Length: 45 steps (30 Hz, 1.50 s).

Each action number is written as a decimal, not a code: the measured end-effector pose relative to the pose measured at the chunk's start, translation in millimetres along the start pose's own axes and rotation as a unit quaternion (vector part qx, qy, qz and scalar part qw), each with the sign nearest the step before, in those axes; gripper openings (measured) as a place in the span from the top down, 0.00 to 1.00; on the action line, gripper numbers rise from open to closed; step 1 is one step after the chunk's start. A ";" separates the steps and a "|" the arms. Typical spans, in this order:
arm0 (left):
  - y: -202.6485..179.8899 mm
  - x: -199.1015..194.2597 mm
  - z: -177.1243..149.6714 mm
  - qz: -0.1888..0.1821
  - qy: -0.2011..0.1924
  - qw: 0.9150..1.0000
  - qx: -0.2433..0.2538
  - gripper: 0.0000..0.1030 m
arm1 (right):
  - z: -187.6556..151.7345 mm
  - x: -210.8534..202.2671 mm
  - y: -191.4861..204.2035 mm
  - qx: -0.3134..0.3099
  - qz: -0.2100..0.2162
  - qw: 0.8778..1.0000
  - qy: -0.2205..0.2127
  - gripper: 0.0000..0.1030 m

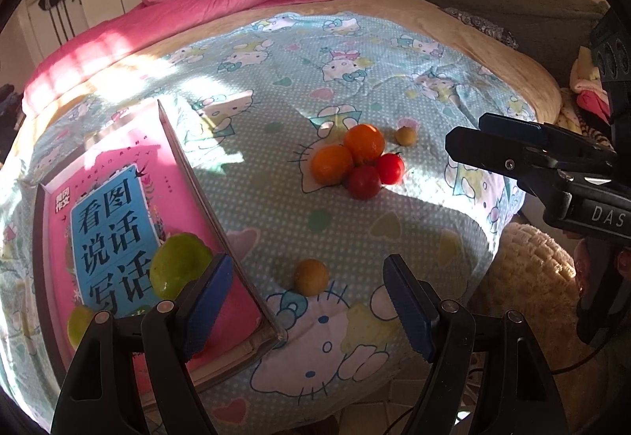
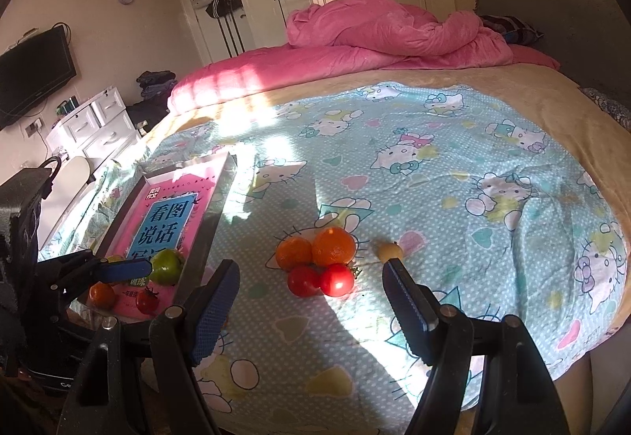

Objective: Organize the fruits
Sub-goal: 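Move both open tools over to the fruit cluster on the bedspread, then grasp a small orange fruit with the left tool while the right grasps a red tomato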

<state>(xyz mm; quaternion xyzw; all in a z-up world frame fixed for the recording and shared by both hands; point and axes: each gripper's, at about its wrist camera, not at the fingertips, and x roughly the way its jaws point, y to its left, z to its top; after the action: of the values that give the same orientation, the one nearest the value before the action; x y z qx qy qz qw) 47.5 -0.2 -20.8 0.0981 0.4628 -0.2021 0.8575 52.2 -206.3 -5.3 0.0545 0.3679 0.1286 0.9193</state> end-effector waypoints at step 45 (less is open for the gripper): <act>-7.1 66.1 3.6 -0.037 0.100 0.994 0.005 0.67 | -20.4 81.8 -38.1 0.018 0.029 0.996 0.083 0.52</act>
<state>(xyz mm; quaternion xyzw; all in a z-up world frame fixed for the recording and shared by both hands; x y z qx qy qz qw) 79.4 -24.7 -73.7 0.1048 0.5487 -0.2252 0.7982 102.6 -220.2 -81.6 0.0711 0.4433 0.1523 0.8805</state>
